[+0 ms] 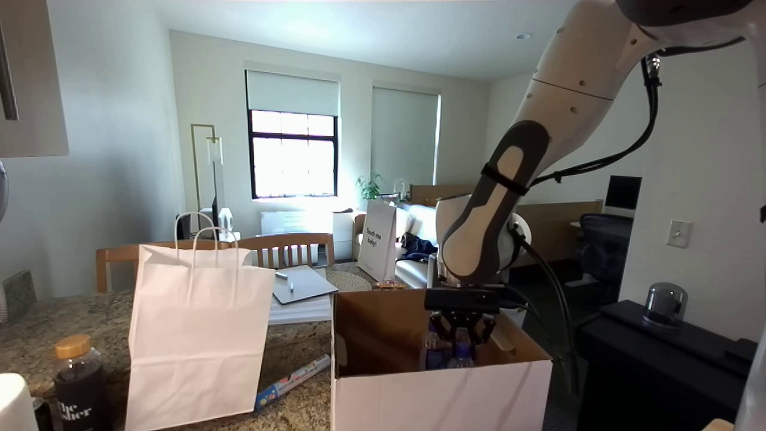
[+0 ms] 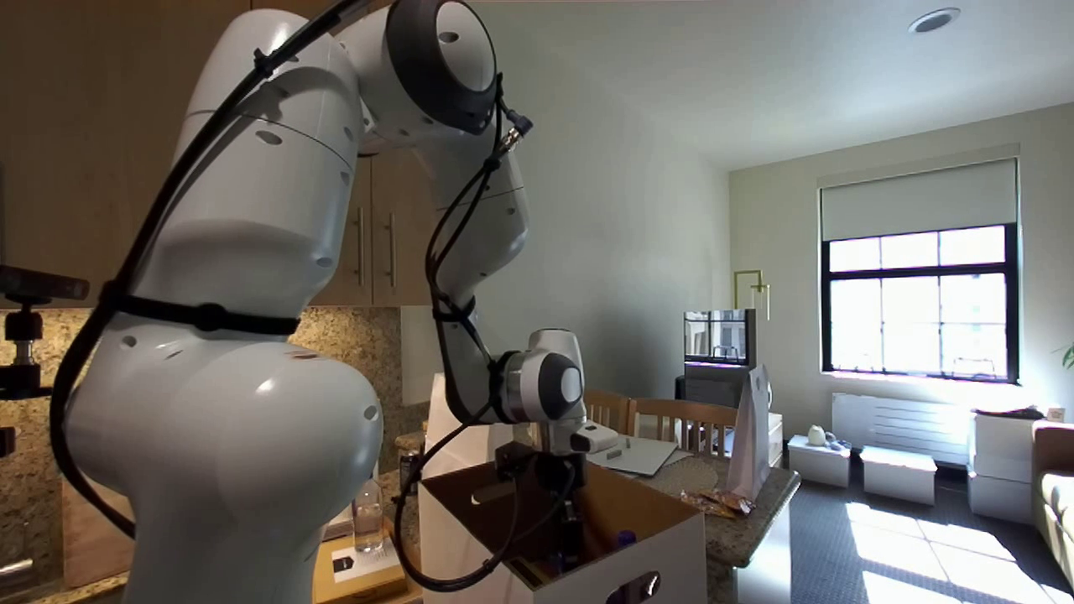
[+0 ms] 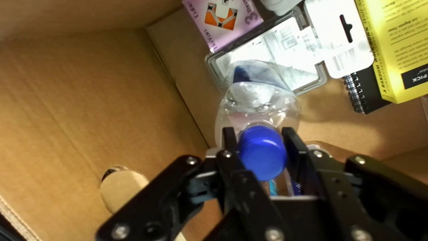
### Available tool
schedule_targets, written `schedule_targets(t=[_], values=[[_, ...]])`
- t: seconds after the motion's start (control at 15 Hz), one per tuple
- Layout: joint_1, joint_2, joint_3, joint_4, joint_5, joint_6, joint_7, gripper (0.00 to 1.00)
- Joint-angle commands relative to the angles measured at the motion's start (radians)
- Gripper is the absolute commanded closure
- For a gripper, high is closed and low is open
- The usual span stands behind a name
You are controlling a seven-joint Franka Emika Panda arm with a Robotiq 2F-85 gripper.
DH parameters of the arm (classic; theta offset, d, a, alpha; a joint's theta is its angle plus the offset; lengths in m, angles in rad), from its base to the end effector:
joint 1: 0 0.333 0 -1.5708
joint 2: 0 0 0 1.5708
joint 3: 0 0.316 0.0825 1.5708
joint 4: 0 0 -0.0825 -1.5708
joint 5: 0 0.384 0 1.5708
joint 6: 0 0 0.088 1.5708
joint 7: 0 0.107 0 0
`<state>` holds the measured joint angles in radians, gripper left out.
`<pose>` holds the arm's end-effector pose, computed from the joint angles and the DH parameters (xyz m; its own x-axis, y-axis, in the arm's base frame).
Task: Remove the water bottles from the box
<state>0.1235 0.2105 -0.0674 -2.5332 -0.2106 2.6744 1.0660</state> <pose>0.4504 0.0303 0.1898 0.6853 -0.7269 0.0448 -0.7263 -0.6777 0.1151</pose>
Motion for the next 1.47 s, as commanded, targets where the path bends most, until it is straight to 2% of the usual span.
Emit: schedule_targets(t=[0.0,0.13,0.4,0.53,0.6,0.73,0.93,1.0,1.2,1.4], values=[[0.016,-0.009,-0.016,-0.009,-0.017,0.016,0.028,0.88],[0.008,-0.044,-0.005,-0.028,0.013,0.009,0.003,0.86],[0.008,-0.189,0.012,-0.089,0.014,-0.013,-0.011,0.86],[-0.011,-0.305,0.039,-0.121,0.062,-0.08,-0.068,0.86],[-0.017,-0.352,0.055,-0.119,0.105,-0.159,-0.118,0.86],[-0.011,-0.461,0.07,-0.115,0.232,-0.302,-0.284,0.86],[-0.029,-0.614,0.105,-0.057,0.221,-0.542,-0.313,0.86],[-0.042,-0.661,0.128,-0.039,0.194,-0.574,-0.283,0.86],[-0.077,-0.742,0.196,0.058,0.145,-0.628,-0.25,0.86],[-0.09,-0.766,0.255,0.134,0.129,-0.609,-0.255,0.86]])
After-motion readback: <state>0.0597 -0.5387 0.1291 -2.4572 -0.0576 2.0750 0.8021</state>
